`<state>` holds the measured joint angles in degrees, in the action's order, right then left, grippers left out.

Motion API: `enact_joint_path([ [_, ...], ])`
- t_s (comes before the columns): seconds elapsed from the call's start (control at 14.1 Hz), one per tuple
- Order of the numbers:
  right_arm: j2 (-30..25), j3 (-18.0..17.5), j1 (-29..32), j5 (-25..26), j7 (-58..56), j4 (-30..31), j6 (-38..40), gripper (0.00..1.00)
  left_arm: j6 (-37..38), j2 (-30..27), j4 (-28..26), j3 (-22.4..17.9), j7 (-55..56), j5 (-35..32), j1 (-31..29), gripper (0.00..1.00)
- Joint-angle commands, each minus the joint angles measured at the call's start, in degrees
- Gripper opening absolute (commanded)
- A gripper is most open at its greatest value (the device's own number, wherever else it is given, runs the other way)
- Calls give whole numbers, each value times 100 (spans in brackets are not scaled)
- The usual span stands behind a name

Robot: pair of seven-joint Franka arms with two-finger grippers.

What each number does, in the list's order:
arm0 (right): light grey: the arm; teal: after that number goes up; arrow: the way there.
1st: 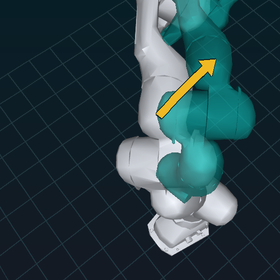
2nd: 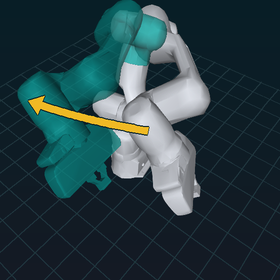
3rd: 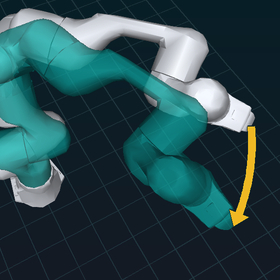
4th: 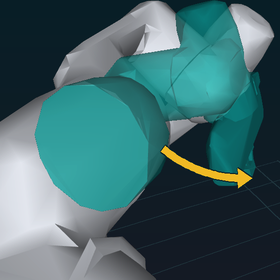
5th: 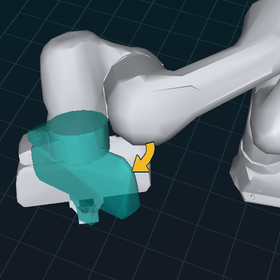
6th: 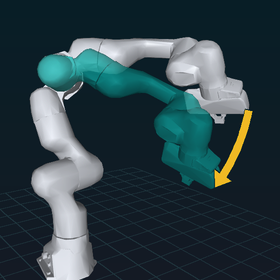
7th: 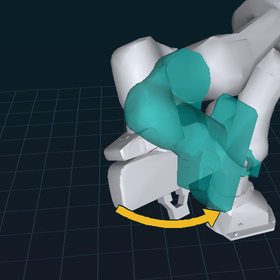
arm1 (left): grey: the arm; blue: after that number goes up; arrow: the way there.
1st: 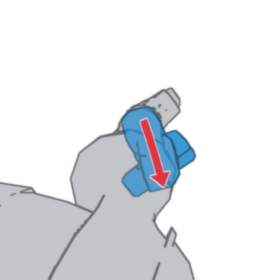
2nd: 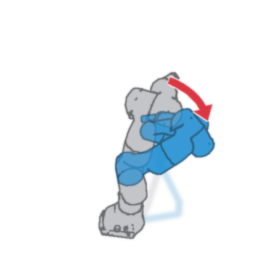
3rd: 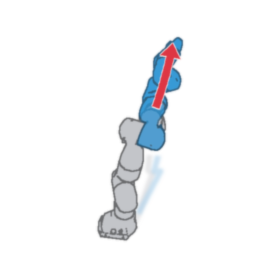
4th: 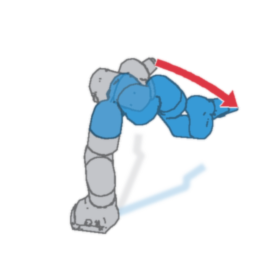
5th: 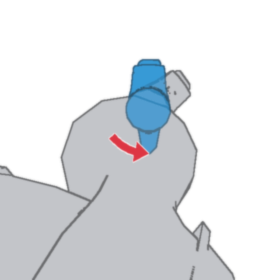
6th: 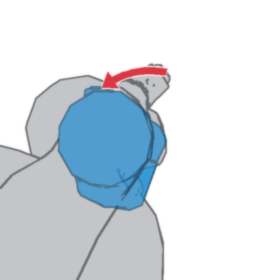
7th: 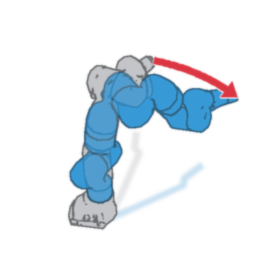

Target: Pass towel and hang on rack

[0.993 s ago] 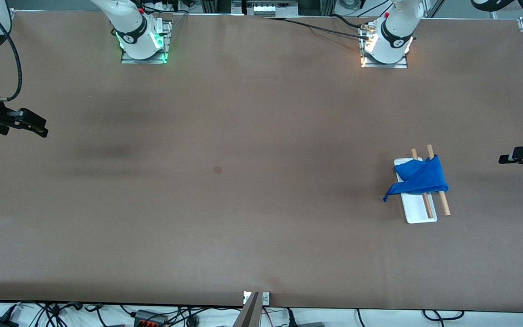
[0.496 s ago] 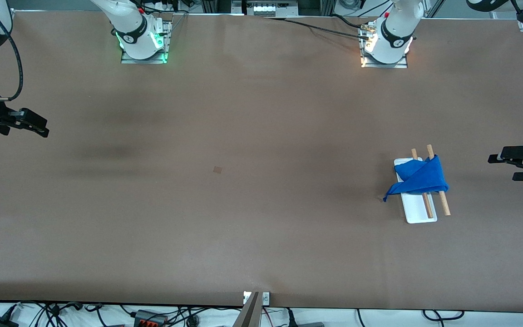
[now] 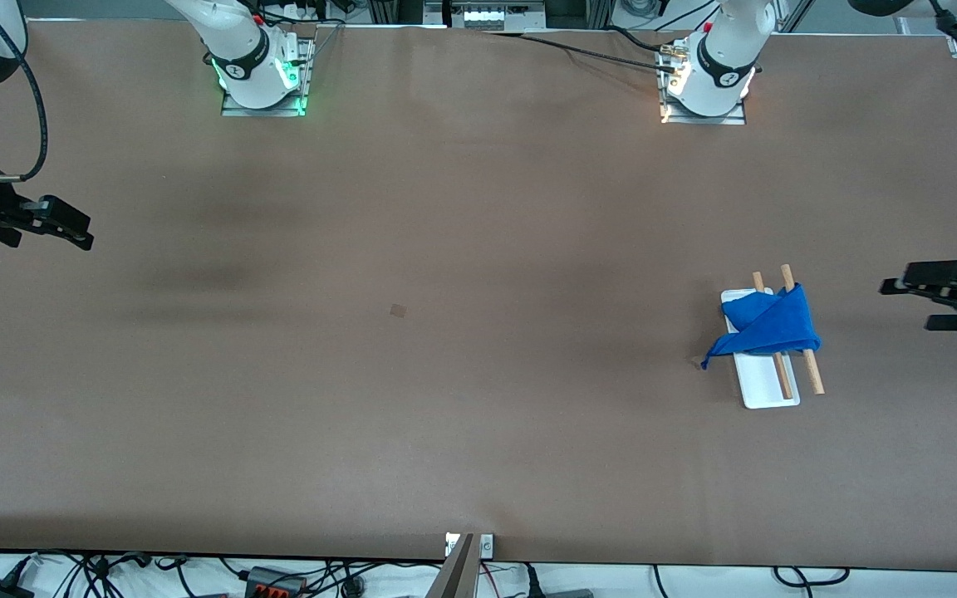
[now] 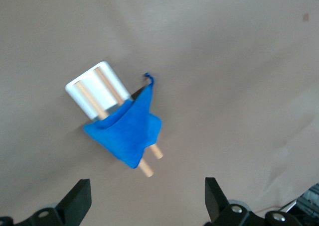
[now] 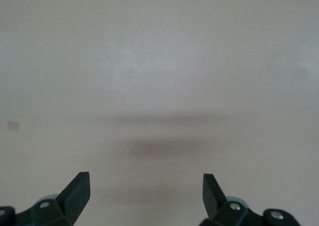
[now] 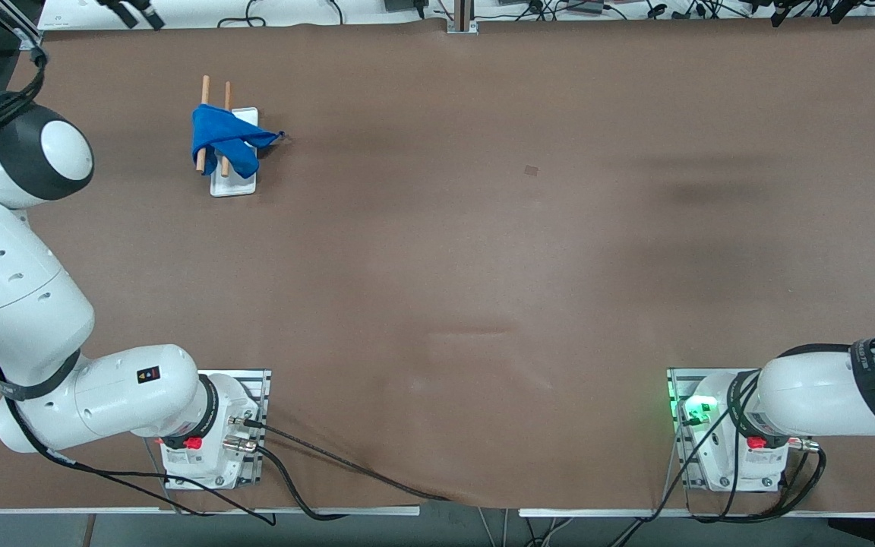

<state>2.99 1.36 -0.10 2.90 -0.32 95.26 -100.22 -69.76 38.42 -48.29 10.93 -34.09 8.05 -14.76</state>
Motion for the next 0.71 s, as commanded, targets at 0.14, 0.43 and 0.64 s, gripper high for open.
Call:
enact_joint_path([
  [0.14, -132, 75, -43, -36, -83, 54, 116, 100, 68, -999, -939, -12, 34, 66, 508, 100],
  [0.43, -185, 66, -42, -79, -74, 71, 231, 100, -1171, -2645, -2849, -91, 52, 694, 755, 100],
  [0.64, -185, 48, -51, -79, -74, 115, 169, 100, -1172, -2866, -3002, -1157, 226, 821, 1420, 100],
])
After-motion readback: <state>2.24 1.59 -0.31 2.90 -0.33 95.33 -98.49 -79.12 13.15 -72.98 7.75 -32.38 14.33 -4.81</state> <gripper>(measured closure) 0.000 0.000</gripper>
